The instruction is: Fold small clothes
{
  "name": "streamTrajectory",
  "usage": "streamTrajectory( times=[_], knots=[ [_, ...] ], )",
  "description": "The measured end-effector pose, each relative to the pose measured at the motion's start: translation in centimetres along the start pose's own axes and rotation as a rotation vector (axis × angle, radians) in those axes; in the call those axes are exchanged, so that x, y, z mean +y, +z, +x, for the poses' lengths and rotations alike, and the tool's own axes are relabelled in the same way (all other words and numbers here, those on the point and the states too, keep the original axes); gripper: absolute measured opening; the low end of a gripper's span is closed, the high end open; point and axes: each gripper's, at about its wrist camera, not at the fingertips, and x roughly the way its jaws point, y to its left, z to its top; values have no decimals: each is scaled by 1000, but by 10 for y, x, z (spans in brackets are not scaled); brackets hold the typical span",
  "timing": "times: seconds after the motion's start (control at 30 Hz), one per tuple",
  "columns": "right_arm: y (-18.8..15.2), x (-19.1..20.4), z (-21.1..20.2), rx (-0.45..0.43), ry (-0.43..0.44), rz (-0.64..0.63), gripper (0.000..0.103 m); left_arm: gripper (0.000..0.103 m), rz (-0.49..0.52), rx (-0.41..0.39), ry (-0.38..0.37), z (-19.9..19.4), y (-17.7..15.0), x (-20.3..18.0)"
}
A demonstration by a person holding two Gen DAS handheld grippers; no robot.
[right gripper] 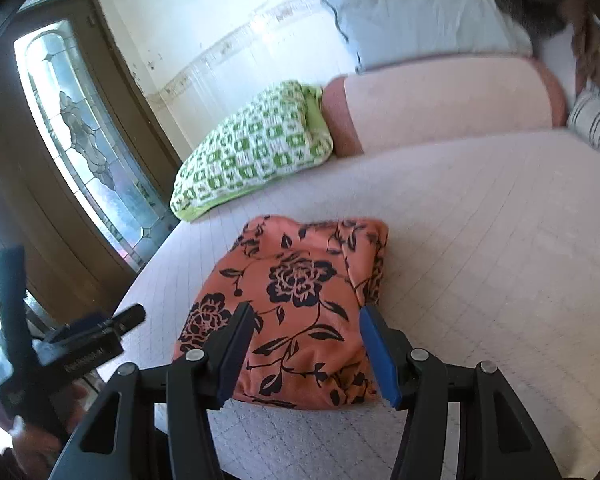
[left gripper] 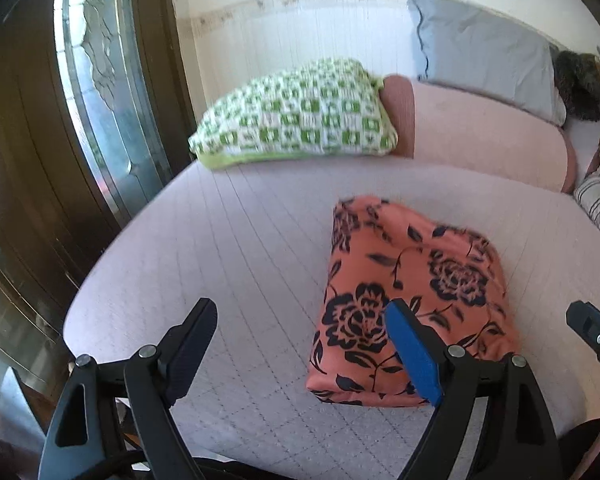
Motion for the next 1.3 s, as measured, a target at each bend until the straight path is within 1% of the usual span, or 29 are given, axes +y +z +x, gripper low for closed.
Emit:
streamTrajectory(
  times=[0.17, 0.43, 0.53, 0.73, 0.9, 1.03, 1.3],
  knots=[
    [3, 6, -34, -54, -22, -23, 59, 87, 4, -85, 79, -36, 7, -1],
    [8, 33, -63, -78, -99, -85, 59, 87, -8, -138, 81, -70, 13, 4],
    [10, 42, -70, -79, -115, -104, 59, 87, -15, -146, 67, -79, 14, 8],
    [13, 57, -86, -101, -101, -120, 59, 87, -23, -166, 57, -93, 14, 13],
    [12, 67, -96, -138, -95, -161, 59, 87, -42, -176, 53, -99, 14, 19],
    [10, 71, -97, -150, -106, -179, 59, 87, -52, -166, 41, -98, 13, 21],
    [6, 77, -88, -115, -104, -181, 60, 87, -56, -162, 32, -96, 12, 23]
  ],
)
